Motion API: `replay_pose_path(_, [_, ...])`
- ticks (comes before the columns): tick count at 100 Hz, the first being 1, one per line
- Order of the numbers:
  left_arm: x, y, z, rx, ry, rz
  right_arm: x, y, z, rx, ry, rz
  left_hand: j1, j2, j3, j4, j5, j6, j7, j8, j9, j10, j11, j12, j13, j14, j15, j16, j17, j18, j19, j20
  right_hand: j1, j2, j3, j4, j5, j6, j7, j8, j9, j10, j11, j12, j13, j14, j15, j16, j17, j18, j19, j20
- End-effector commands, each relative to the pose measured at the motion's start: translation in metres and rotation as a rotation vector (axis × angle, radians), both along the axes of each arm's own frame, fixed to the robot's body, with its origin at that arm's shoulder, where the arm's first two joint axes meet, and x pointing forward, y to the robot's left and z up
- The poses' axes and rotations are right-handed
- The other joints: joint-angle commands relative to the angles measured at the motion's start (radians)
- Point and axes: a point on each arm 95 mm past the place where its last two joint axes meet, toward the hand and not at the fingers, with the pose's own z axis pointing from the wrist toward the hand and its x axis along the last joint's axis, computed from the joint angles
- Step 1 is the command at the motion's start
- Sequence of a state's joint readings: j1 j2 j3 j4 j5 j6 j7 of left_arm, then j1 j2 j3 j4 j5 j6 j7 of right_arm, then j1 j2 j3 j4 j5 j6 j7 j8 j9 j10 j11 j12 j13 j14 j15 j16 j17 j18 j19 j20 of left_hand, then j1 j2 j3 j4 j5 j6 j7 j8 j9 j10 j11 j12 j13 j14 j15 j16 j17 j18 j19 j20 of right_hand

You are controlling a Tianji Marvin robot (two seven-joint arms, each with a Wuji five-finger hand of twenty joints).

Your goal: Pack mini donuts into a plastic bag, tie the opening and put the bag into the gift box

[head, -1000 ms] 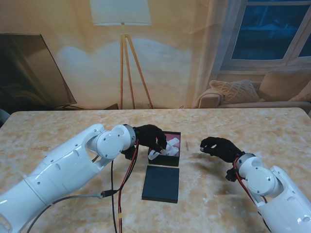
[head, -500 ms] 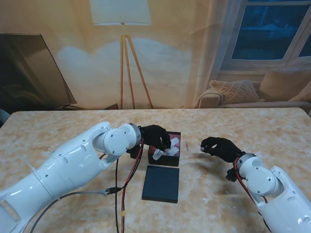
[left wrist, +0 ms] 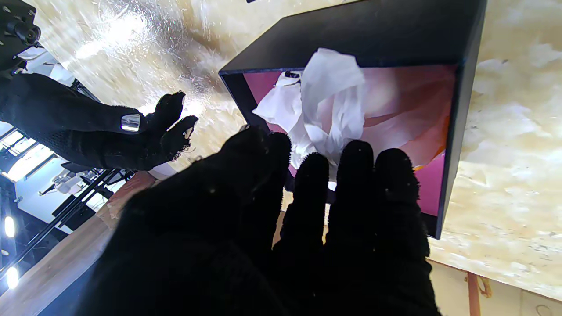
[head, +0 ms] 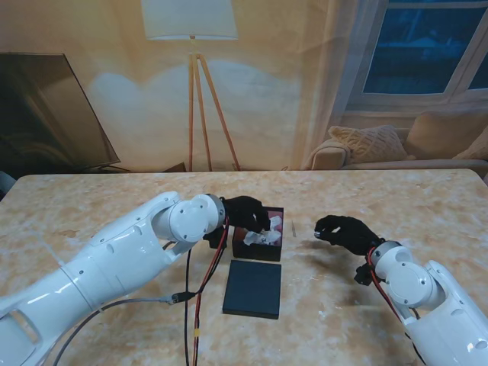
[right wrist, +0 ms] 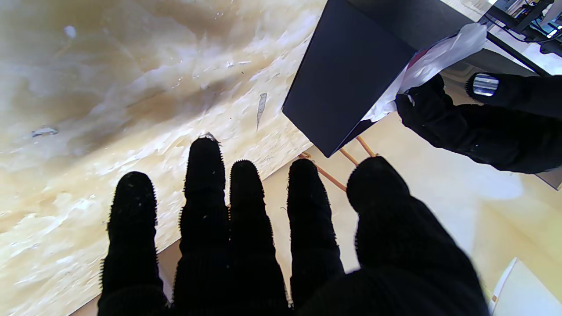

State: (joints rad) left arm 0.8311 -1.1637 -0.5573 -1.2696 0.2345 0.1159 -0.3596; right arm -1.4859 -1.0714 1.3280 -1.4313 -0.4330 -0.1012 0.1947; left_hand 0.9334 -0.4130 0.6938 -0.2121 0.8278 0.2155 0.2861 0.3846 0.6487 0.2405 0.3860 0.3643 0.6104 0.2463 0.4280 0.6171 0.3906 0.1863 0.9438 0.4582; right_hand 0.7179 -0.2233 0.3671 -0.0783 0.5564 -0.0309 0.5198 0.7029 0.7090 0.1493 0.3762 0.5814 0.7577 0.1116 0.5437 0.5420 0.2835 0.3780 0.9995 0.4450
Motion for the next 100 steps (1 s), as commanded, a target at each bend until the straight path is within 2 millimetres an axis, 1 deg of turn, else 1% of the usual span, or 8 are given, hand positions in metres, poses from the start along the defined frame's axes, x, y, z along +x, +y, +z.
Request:
replay_pose_path(1, [-0.001,-0.004,0.001,-0.004,0.007,-0.006,-0.004,0.004,-0.005,0.004,0.019,0.011,0.022,0.031,-0.010,0.017,-0.022,-0.003,-0.020,0.007,-0.040,0.014,-0.016,-0.014,-0.034,0.014,-0.023,-0.030,-0.007,-0.028,-0.005,-0.022,0.022,0.016,-0.022,-0.020,0.010,-0.002,0.003,-0.013,0.023,-0.019,0.010,0.016,0.019,-0.020,0.022,0.035,0.005,0.007,0.023,0.003])
replay_pose_path(16, [-0.001,-0.004,-0.002,-0.006,0.005,-0.002,-0.005,0.004,-0.005,0.008,0.019,0.010,0.042,0.034,-0.011,0.022,-0.031,-0.023,-0.018,0.013,-0.059,-0.001,-0.017,-0.023,-0.049,-0.005,-0.037,-0.054,-0.014,-0.039,-0.007,-0.025,0.026,0.019,-0.028,-0.020,0.012,-0.001,0.005,-0.015,0.023,-0.019,0.011,0.016,0.021,-0.021,0.024,0.035,0.006,0.008,0.023,0.003])
replay_pose_path(41, [0.003,-0.007,-0.009,0.023,-0.040,-0.021,-0.005,0.005,-0.005,0.010,0.023,0.012,0.070,-0.077,0.116,0.026,-0.025,-0.090,0.077,0.014,-0.012,-0.055,0.043,-0.021,0.038,-0.052,0.017,-0.062,0.080,-0.100,0.037,-0.037,0.041,0.015,-0.032,-0.023,0.010,-0.001,0.014,-0.020,0.024,-0.018,0.012,0.016,0.022,-0.021,0.026,0.036,0.006,0.006,0.023,0.002])
replay_pose_path(61, [0.006,-0.013,-0.013,0.036,-0.068,-0.035,-0.005,0.004,-0.005,0.009,0.023,0.011,0.014,-0.147,0.235,0.075,-0.055,-0.106,0.161,-0.017,-0.008,-0.069,0.065,-0.018,0.077,-0.073,0.047,-0.031,0.130,-0.150,0.059,-0.042,0.046,0.010,-0.033,-0.024,0.008,-0.003,0.020,-0.024,0.024,-0.021,0.012,0.016,0.021,-0.021,0.026,0.036,0.007,0.006,0.023,0.002])
replay_pose_path(69, [0.006,-0.015,-0.015,0.044,-0.088,-0.029,-0.005,0.004,-0.005,0.009,0.024,0.013,0.015,-0.194,0.248,0.039,-0.054,-0.120,0.218,-0.017,0.010,-0.068,0.085,-0.007,0.113,-0.071,0.093,0.078,0.158,-0.165,0.110,-0.077,0.046,0.005,-0.032,-0.025,0.005,-0.009,0.024,-0.024,0.025,-0.021,0.013,0.016,0.021,-0.022,0.026,0.036,0.004,0.005,0.022,0.001])
replay_pose_path(81, [0.007,-0.018,-0.019,0.045,-0.120,-0.019,-0.005,0.004,-0.005,0.009,0.023,0.014,0.014,-0.283,0.263,-0.019,-0.042,-0.160,0.335,0.038,0.064,-0.068,0.125,0.034,0.184,-0.067,0.125,0.215,0.197,-0.179,0.179,-0.044,0.043,0.003,-0.029,-0.024,0.001,-0.014,0.025,-0.024,0.024,-0.020,0.013,0.017,0.021,-0.020,0.026,0.036,0.006,0.006,0.023,0.002])
replay_pose_path(90, [0.008,-0.018,-0.022,0.047,-0.135,-0.012,-0.005,0.004,-0.005,0.008,0.021,0.014,-0.001,-0.350,0.267,-0.058,-0.056,-0.200,0.490,0.075,0.106,-0.067,0.166,0.092,0.244,-0.066,0.162,0.298,0.231,-0.183,0.221,0.099,0.041,-0.002,-0.024,-0.023,-0.001,-0.014,0.027,-0.023,0.024,-0.023,0.013,0.017,0.021,-0.022,0.026,0.036,0.005,0.006,0.023,0.002])
replay_pose_path(100, [0.007,-0.018,-0.025,0.048,-0.141,-0.008,-0.005,0.003,-0.005,0.008,0.021,0.015,-0.022,-0.393,0.276,-0.075,-0.076,-0.220,0.593,0.114,0.120,-0.065,0.202,0.133,0.275,-0.071,0.197,0.331,0.240,-0.160,0.255,0.152,0.038,-0.007,-0.018,-0.022,-0.001,-0.017,0.029,-0.022,0.025,-0.022,0.014,0.017,0.022,-0.023,0.027,0.036,0.005,0.005,0.023,0.002])
